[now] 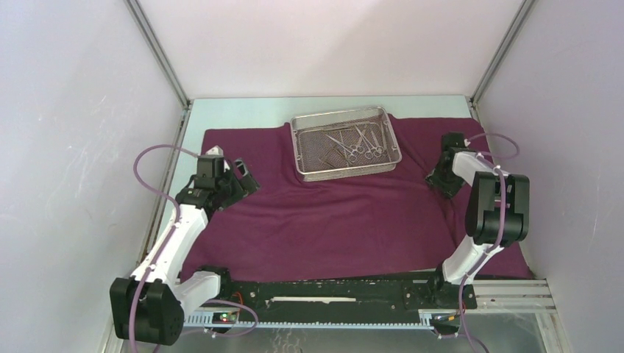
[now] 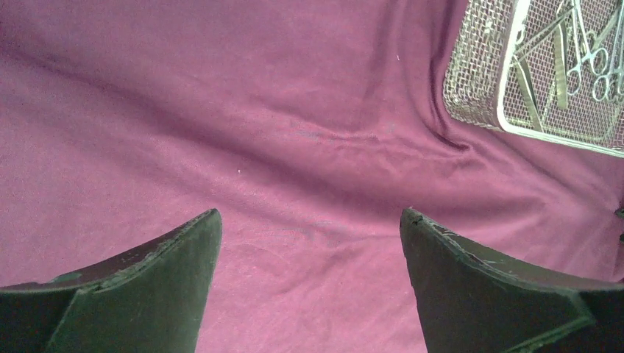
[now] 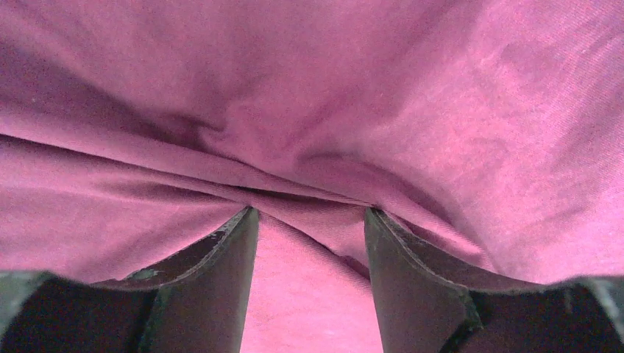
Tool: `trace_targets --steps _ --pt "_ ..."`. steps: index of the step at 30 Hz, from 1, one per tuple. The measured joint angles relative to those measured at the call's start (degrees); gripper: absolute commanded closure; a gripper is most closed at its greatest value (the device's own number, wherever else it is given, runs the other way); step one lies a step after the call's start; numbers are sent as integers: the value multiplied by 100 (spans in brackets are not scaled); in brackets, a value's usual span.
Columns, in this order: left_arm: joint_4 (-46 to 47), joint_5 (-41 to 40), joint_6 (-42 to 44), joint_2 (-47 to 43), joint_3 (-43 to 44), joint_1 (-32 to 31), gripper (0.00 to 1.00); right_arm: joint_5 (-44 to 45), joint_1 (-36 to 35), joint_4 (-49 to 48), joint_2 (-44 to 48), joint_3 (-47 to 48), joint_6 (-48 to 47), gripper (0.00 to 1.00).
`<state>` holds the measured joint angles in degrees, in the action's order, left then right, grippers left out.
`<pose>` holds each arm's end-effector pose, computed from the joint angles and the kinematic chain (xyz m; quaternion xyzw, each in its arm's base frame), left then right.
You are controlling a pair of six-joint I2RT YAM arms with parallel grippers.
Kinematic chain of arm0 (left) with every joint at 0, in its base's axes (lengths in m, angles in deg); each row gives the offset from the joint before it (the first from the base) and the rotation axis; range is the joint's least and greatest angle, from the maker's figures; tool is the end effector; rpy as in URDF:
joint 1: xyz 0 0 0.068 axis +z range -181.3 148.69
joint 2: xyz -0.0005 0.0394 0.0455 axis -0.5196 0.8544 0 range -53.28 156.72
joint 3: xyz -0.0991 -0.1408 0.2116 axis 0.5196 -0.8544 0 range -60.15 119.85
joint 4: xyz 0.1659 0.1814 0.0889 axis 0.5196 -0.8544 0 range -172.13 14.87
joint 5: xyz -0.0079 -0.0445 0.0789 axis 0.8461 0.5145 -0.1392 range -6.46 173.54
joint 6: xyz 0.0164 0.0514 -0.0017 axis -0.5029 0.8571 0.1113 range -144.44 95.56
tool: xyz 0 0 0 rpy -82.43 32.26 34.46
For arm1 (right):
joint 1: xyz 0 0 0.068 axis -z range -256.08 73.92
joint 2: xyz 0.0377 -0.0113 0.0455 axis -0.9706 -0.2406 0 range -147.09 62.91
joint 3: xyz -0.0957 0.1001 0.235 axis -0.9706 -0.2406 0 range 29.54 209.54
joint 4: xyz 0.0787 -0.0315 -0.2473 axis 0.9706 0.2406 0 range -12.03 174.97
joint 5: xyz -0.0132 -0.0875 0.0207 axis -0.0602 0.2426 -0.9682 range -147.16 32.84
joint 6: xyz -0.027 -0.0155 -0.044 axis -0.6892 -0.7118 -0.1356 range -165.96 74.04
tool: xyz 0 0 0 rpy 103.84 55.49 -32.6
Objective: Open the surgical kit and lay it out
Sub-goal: Smooth out the surgical kit at the center of the board.
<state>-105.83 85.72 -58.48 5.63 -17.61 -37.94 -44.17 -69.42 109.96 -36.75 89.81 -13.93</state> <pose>0.2087 -0.0256 0.2479 -0.2137 0.9056 -0.1438 0.3369 0.3233 -0.0458 0.1617 0.3421 0.9191 -0.0736 0.1814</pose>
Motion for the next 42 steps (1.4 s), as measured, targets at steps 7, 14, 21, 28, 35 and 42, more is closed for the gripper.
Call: trace_targets --steps 7,14,21,28,35,42 --pt "76 103 -168 142 0 212 5 188 -774 284 79 2 -122 32" --pt "0 -450 -175 1187 391 632 6 -9 -1587 455 623 13 -63 26" --pt "-52 -1137 -153 1794 625 1255 9 -109 -2304 490 1469 111 0 24" --pt "-214 -1556 -339 2546 625 1329 16 -328 -2647 490 1784 116 -2 24" --pt "-216 -1681 -592 3082 702 1685 84 -437 -2640 439 2153 68 -22 24" --pt "-382 -1843 -579 3534 1213 1976 100 -562 -2505 334 2275 -232 -44 24"
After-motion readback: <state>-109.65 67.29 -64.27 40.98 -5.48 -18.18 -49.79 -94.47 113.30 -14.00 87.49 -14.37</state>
